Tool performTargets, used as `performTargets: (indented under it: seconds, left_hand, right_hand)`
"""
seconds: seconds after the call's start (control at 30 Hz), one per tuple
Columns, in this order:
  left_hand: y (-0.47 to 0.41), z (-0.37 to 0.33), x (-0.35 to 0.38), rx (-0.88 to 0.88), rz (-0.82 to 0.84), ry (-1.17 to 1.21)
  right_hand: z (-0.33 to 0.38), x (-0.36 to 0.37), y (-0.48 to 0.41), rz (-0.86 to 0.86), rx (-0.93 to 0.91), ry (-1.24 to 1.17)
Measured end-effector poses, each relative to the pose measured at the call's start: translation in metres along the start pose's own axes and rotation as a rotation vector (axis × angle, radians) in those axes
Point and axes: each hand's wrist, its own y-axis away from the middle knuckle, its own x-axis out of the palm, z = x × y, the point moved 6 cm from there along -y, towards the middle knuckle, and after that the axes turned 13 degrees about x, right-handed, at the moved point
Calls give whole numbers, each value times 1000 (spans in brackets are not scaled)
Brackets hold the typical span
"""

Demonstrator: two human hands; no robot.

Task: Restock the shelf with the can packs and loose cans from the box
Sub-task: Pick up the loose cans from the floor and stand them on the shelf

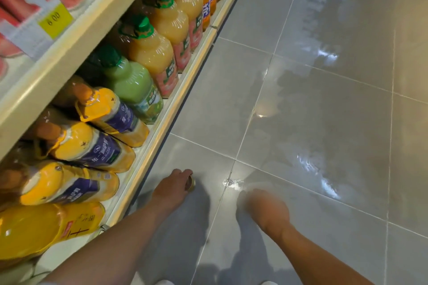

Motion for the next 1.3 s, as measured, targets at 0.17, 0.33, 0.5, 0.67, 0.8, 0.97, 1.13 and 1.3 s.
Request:
performTargets:
  seconds: [0.17,0.33,0.5,0.67,0.8,0.97,1.13,1.3]
  left_hand:
    - [53,-46,-61,2,-8,-2]
    - [123,-114,-149,39,-57,-20]
    - [219,-206,-267,48,-93,42]
    - [334,-289,-382,57,-218,163]
    - [426,-339,-451,95,-309,234]
    - [550,-375,-525,119,-507,195]
    - [655,-369,-567,136,-732,424]
    - [750,-342,-581,209,-973,852]
  right_hand:
    - [-5,-69,59,-7,-29,-41]
    - [-14,-178,149,-57,-94,-133]
    - [-22,-327,270,-155,-224,-211]
    - [-29,-463,395,-215,-332,-310]
    - [-25,-539,488,-257,-487,-335]
    - [-3,-616,596,-311,-776,-355]
    - [35,-653,679,-253,-975,-426]
    - [91,-662,753,-174,-1149,-504]
